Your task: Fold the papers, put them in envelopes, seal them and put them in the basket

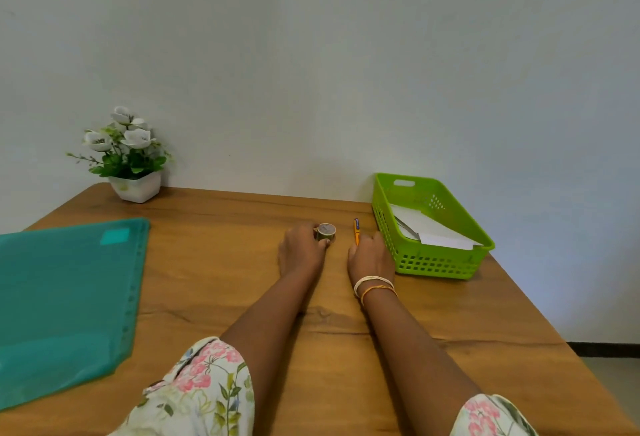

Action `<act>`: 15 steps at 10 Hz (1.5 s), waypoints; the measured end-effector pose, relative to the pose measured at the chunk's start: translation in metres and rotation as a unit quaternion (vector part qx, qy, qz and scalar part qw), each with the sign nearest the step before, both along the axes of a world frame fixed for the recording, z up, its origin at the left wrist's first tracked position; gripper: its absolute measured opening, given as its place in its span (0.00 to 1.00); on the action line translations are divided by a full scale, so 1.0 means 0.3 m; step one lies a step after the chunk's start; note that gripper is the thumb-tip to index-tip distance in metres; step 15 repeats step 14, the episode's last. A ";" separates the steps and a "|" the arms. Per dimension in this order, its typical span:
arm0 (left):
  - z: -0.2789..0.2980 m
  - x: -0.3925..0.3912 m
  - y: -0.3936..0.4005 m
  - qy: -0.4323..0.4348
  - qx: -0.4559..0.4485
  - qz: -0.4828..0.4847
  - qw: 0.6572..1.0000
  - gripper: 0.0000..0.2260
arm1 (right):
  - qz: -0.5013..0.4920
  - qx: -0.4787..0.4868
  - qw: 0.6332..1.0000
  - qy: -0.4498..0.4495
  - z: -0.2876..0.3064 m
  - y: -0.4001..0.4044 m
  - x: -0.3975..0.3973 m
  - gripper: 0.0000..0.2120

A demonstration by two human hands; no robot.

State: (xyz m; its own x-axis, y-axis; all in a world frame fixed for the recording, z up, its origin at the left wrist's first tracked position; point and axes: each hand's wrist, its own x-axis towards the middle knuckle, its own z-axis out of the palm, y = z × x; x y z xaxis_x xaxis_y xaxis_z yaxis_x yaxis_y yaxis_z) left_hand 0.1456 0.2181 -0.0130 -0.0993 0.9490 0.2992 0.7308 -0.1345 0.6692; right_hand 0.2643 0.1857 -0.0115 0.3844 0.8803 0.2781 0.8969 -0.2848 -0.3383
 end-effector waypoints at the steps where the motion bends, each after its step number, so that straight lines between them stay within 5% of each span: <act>1: -0.002 0.006 0.040 0.020 0.008 0.005 1.000 0.16 | -0.007 0.006 1.000 0.000 -0.008 0.045 0.013 0.14; 6: -0.014 -0.119 -0.327 0.250 -0.082 -0.094 0.960 0.26 | -0.026 0.012 0.999 0.025 -0.008 -0.278 -0.094 0.17; 11: 0.016 -0.326 -0.824 0.262 -0.097 -0.106 0.954 0.26 | 0.075 -0.066 0.995 -0.029 -0.018 -0.732 -0.211 0.25; 15: 0.035 -0.342 -0.857 0.248 -0.096 -0.119 0.957 0.26 | 0.096 -0.077 0.992 -0.025 0.004 -0.757 -0.217 0.26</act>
